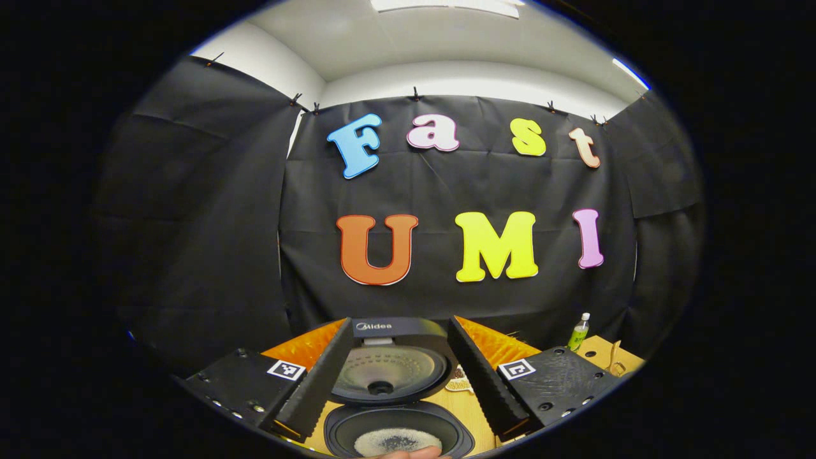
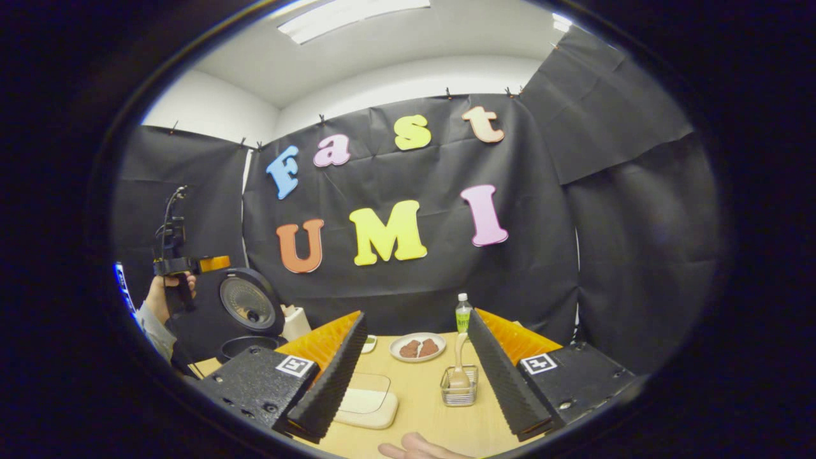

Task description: Close the left gripper, press the button to open the rice cooker; take a wooden spoon from the chopstick holder with the right hand, scoop a spoonful of rice and pour it into the rice cooker, then put the wooden spoon back into the chopstick holder.

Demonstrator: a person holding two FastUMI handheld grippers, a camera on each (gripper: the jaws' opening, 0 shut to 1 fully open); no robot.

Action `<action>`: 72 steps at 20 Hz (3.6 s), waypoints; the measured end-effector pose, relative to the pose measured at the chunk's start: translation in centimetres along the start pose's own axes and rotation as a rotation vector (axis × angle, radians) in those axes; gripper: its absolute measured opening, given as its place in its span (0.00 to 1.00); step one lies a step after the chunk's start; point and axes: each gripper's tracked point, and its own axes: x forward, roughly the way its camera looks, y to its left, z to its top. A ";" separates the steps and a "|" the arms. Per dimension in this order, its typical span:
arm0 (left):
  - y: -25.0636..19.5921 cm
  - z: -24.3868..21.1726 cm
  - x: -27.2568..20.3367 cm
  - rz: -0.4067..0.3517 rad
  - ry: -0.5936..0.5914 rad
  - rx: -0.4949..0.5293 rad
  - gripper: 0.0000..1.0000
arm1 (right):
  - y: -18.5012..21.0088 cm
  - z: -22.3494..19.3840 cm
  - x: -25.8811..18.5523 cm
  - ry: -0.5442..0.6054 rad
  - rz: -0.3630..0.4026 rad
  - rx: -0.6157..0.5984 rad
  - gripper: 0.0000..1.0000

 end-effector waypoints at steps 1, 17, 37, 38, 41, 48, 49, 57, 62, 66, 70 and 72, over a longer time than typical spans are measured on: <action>0.5 0.4 1.4 0.017 -0.009 -0.002 0.95 | 0.1 -0.2 0.1 -0.003 0.011 0.001 1.00; 3.6 -4.0 11.2 0.128 0.128 0.033 0.95 | -1.2 -1.1 -3.5 -0.024 -0.011 -0.018 0.92; 0.1 -13.1 -4.8 0.074 0.356 -0.037 0.99 | -1.6 -1.5 -11.2 0.031 -0.109 0.089 1.00; 0.3 -14.1 -5.1 0.091 0.377 -0.029 1.00 | -1.8 -1.0 -11.6 0.014 -0.124 0.089 0.92; -0.2 -17.7 -6.2 0.089 0.502 -0.041 1.00 | -1.0 -0.1 -12.4 -0.022 -0.126 0.064 1.00; -0.5 -21.8 -8.8 0.058 0.699 -0.033 1.00 | 1.6 -1.2 -11.7 0.008 -0.078 0.042 1.00; -0.5 -22.3 -9.4 0.057 0.734 -0.027 1.00 | 1.7 -1.1 -11.7 0.005 -0.076 0.039 0.92; -0.9 -21.3 -13.0 0.057 0.712 -0.018 1.00 | 3.1 -1.4 -12.1 0.002 -0.046 0.003 1.00; -1.2 -21.2 -14.1 0.083 0.632 -0.019 1.00 | 3.7 -1.5 -12.3 -0.001 -0.038 -0.024 1.00; -1.4 -21.7 -14.2 0.101 0.533 -0.019 1.00 | 4.1 -1.3 -12.6 -0.008 -0.035 -0.036 1.00; -1.7 -22.1 -14.6 0.094 0.479 -0.027 1.00 | 3.4 -1.4 -12.6 -0.009 -0.051 -0.028 1.00; -1.7 -22.3 -14.4 0.092 0.448 -0.005 0.99 | 3.1 -1.3 -12.5 -0.008 -0.062 -0.027 1.00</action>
